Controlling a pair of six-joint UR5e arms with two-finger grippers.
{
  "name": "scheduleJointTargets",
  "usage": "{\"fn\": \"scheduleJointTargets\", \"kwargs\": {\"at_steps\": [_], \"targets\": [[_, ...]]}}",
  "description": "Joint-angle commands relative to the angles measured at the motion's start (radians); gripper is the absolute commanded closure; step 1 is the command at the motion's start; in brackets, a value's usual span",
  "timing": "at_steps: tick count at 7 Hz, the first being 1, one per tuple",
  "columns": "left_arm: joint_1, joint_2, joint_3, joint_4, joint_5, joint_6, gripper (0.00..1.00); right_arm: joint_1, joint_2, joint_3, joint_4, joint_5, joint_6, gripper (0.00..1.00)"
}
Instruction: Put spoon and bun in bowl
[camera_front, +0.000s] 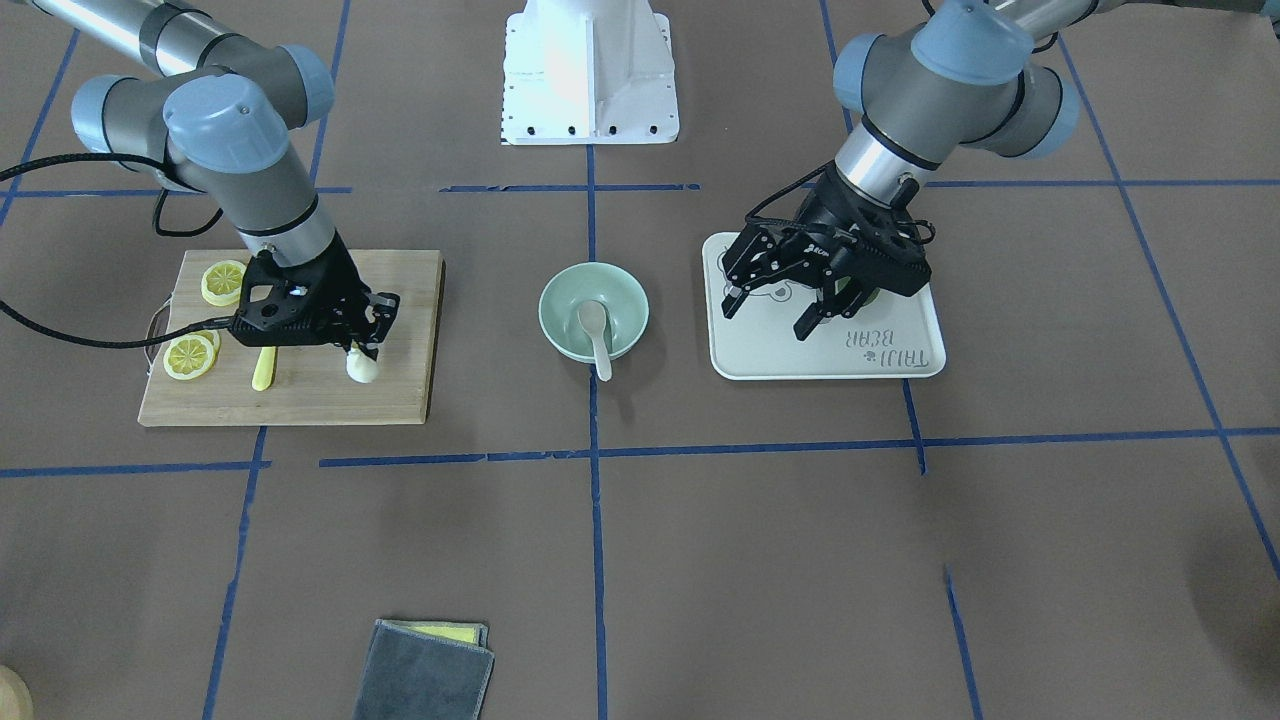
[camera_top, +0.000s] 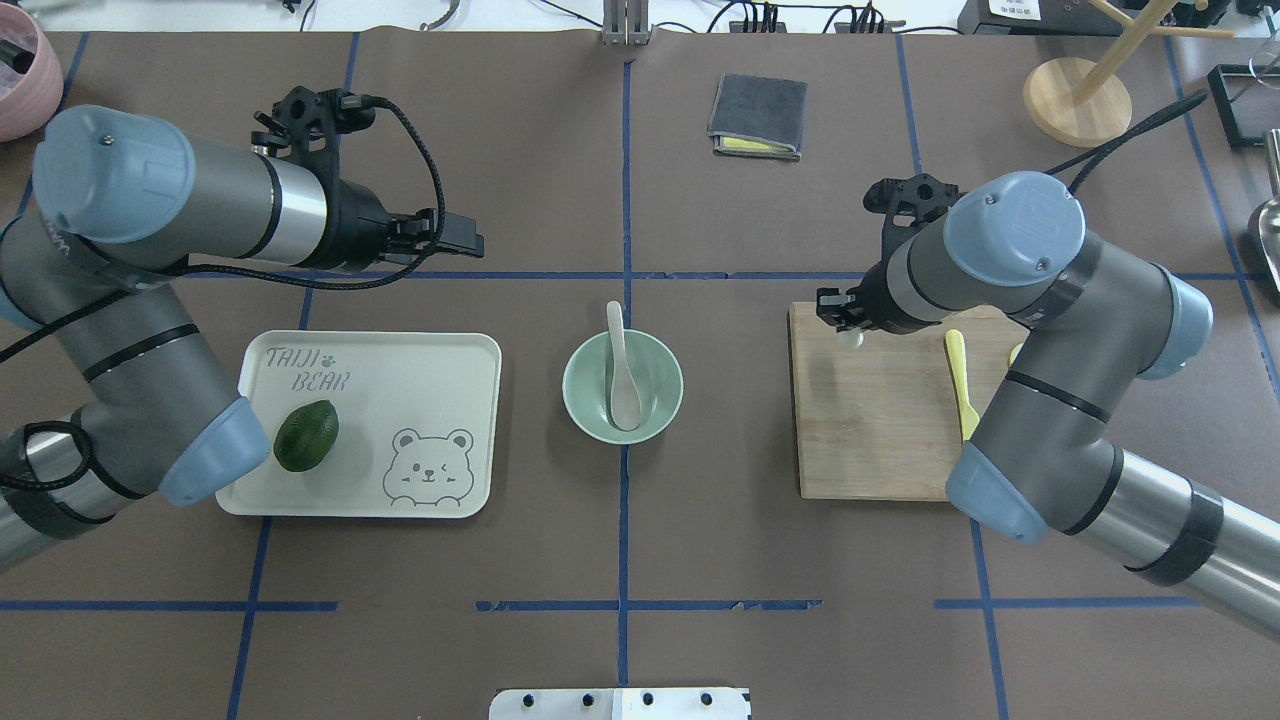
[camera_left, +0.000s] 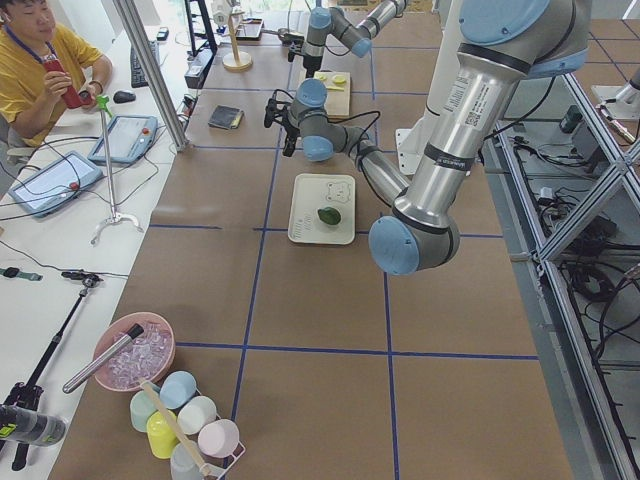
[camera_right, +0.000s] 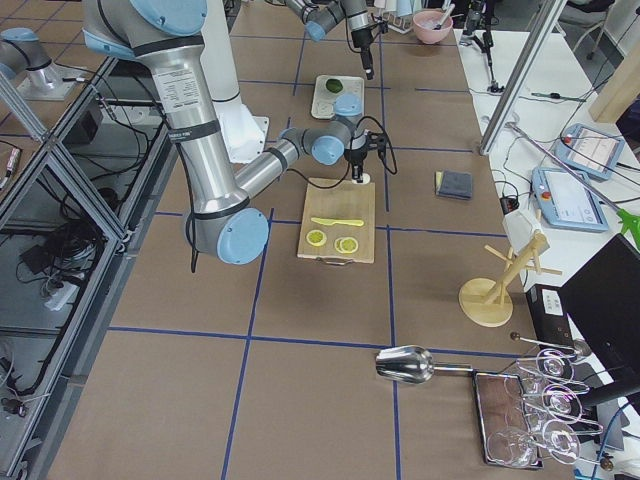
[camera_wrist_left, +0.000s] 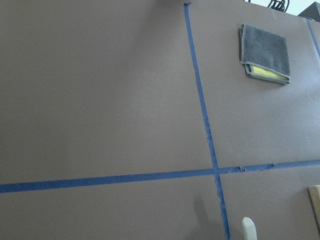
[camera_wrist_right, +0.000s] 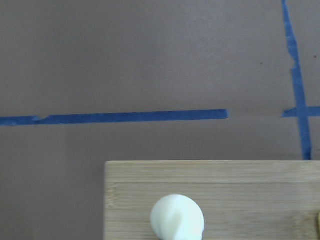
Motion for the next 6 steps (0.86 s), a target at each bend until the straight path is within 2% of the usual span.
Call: {"fn": "scheduleJointTargets", "kwargs": {"at_steps": [1, 3, 4, 5, 6], "targets": [[-0.088, 0.070, -0.057, -0.005, -0.085, 0.045, 0.06, -0.090, 0.130, 0.004, -0.001, -0.008, 0.211, 0.78], [-0.126, 0.153, -0.103, -0.007, -0.109, 0.141, 0.06, -0.189, 0.222, -0.008, -0.001, -0.101, 0.329, 0.76], [-0.129, 0.153, -0.103, -0.007, -0.109, 0.142, 0.05, -0.198, 0.279, -0.068, 0.002, -0.112, 0.342, 0.71], [-0.129, 0.154, -0.099, -0.007, -0.109, 0.142, 0.05, -0.200, 0.322, -0.120, 0.007, -0.113, 0.341, 0.59], [-0.127, 0.153, -0.091, -0.007, -0.107, 0.142, 0.05, -0.200, 0.327, -0.134, 0.010, -0.119, 0.339, 0.54]]}}
